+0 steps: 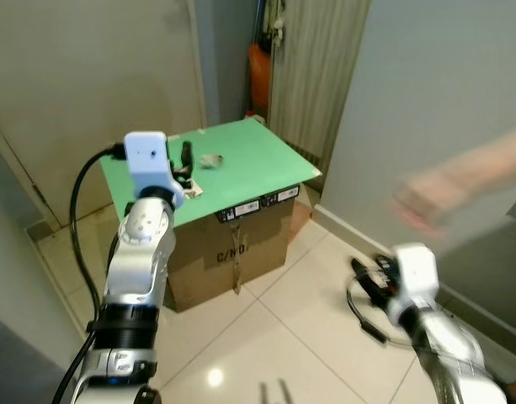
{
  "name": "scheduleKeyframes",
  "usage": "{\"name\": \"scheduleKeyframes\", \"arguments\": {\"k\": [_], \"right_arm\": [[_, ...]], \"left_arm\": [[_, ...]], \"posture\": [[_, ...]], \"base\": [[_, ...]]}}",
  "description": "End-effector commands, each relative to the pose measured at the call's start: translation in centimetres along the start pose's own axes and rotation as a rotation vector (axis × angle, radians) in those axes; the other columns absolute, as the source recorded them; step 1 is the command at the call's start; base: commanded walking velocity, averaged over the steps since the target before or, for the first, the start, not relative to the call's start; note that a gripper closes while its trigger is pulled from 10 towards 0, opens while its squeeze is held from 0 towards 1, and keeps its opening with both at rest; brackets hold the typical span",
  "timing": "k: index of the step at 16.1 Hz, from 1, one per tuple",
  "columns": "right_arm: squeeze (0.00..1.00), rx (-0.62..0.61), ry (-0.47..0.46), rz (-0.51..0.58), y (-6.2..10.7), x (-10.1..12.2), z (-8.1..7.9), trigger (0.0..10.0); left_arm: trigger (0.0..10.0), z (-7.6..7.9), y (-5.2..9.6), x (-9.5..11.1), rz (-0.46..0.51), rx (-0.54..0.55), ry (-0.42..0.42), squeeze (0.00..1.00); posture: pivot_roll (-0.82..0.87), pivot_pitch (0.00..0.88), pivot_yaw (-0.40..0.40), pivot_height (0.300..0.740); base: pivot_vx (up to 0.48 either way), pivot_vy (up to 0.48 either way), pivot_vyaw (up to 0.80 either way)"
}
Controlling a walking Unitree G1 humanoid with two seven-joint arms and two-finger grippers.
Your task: Hang keys on a hook
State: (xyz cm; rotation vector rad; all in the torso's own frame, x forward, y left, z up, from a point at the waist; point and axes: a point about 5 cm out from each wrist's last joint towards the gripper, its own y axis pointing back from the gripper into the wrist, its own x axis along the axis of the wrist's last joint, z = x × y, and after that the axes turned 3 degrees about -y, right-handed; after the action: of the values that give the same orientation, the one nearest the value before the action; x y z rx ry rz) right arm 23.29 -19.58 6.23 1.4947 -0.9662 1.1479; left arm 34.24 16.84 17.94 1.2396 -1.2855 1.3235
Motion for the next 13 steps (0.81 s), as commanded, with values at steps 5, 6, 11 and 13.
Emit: {"name": "scheduleKeyframes", "arguments": {"k": [5,6,11,13], "right_arm": [[0.00,-0.280,-0.384,0.100,-1.1,-0.1,1.0,10.0],[0.00,-0.271,-0.399,0.129,-1.4,0.1,0.6,10.0],[0.00,-0.178,-0.144,0.158,-2.3,1.2,-1.1,10.0],[0.00,-0.159,-0.123,0.160,-2.4,1.3,-1.4,10.0]], "left_arm": [[10.0,0.8,1.0,-2.2,-0.033,-0.009,0.002,0.00],[10.0,1.1,1.4,-3.0,-0.056,-0.032,0.005,0.00],[10.0,1.2,2.5,-4.4,-0.095,-0.071,-0.016,0.00],[10.0,1.2,2.5,-4.4,-0.086,-0.076,-0.009,0.00]], "posture": [[-0.02,0.000,0.018,0.740],[-0.02,0.000,0.018,0.740],[-0.01,0.000,0.006,0.740],[-0.01,0.000,0.005,0.740]], "base": [[0.000,0.000,0.00],[0.000,0.000,0.00],[0.000,0.000,0.00],[0.000,0.000,0.00]]}}
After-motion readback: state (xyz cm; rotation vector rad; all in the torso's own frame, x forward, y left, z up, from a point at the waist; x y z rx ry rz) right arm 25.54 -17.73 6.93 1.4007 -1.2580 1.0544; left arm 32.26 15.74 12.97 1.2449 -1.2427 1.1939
